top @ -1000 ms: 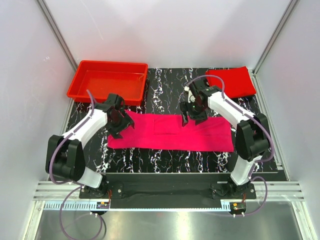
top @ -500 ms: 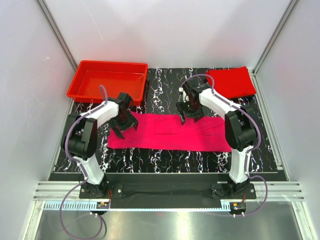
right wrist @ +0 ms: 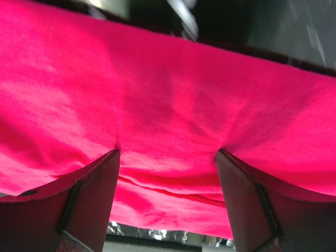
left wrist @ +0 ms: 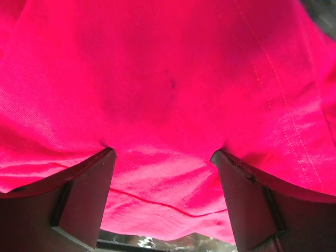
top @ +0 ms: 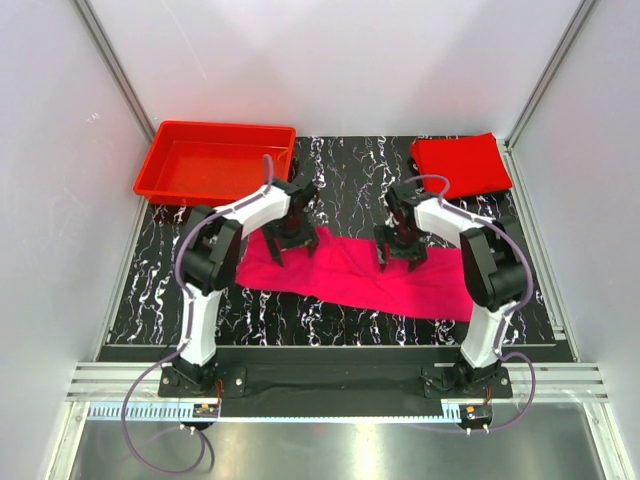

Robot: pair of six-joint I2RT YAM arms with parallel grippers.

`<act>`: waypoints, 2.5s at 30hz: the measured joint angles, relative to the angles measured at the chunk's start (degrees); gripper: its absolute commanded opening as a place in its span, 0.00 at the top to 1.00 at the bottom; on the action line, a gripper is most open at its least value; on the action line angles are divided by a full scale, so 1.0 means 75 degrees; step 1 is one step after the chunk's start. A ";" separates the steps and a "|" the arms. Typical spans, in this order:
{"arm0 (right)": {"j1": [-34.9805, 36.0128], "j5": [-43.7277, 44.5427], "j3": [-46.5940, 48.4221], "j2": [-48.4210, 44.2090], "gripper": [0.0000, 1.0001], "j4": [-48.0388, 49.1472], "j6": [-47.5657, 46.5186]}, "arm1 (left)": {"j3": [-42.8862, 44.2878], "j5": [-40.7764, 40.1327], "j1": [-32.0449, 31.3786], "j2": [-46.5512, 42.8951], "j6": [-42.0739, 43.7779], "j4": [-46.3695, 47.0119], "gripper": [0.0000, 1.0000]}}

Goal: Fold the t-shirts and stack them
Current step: Fold the tshirt

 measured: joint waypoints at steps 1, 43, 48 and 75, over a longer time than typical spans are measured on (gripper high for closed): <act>-0.0079 -0.0006 -0.0251 -0.0181 0.18 0.0003 0.0122 | 0.0259 0.0076 -0.0122 0.0169 0.0041 -0.0111 0.16; 0.0326 -0.3477 0.0851 -0.0417 0.15 0.0854 0.4194 | 0.6400 0.7522 0.1938 0.4380 -0.0434 0.4229 0.23; 0.0326 -0.1920 0.1950 -0.0490 0.15 -0.0356 0.2699 | 0.5744 0.7522 0.1679 0.2521 -0.0699 0.4523 0.22; 0.1075 0.0131 0.8609 0.5199 0.16 -0.1268 -0.0723 | -0.1241 0.4095 0.1387 -0.7012 0.2579 0.0950 0.21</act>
